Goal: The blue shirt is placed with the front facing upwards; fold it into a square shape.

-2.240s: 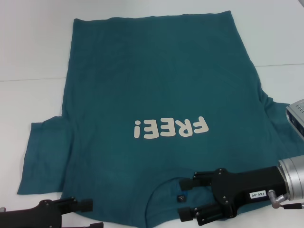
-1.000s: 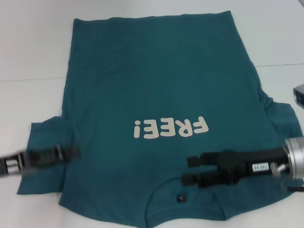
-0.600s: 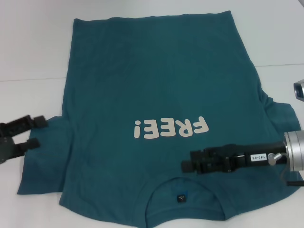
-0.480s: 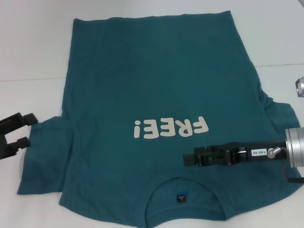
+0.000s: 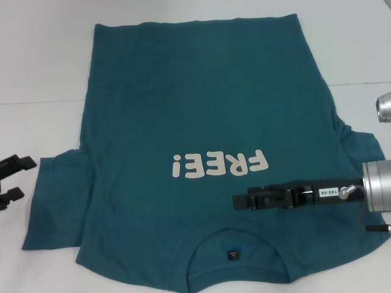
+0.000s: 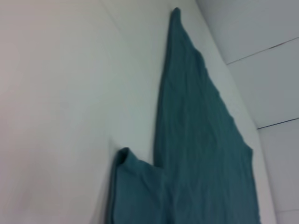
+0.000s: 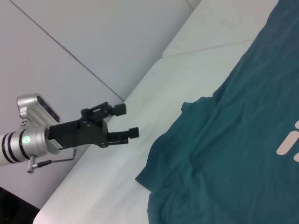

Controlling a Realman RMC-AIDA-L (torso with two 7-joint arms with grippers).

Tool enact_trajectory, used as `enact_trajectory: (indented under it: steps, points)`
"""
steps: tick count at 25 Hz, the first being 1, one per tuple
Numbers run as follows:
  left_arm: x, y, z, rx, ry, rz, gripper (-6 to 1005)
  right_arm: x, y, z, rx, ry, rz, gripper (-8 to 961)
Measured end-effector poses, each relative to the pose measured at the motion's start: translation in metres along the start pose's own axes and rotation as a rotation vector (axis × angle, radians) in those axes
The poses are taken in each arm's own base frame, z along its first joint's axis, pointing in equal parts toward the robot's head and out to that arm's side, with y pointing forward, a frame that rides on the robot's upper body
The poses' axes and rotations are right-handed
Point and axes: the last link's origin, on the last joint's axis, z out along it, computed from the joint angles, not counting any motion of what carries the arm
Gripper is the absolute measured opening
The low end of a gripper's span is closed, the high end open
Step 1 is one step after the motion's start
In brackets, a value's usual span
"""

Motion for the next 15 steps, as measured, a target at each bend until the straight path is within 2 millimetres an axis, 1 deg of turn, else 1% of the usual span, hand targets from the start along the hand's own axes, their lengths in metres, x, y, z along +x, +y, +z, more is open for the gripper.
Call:
enact_trajectory:
  steps: [7,15]
  points:
    - [-0.004,-0.006,0.015,0.061,-0.026,0.033,899,-0.001,-0.002,0.002,0.015,-0.007,0.002,945]
    - [-0.002,-0.011,0.017,0.086,-0.005,0.048,900,0.0,-0.001,0.003,0.013,-0.004,-0.002,945]
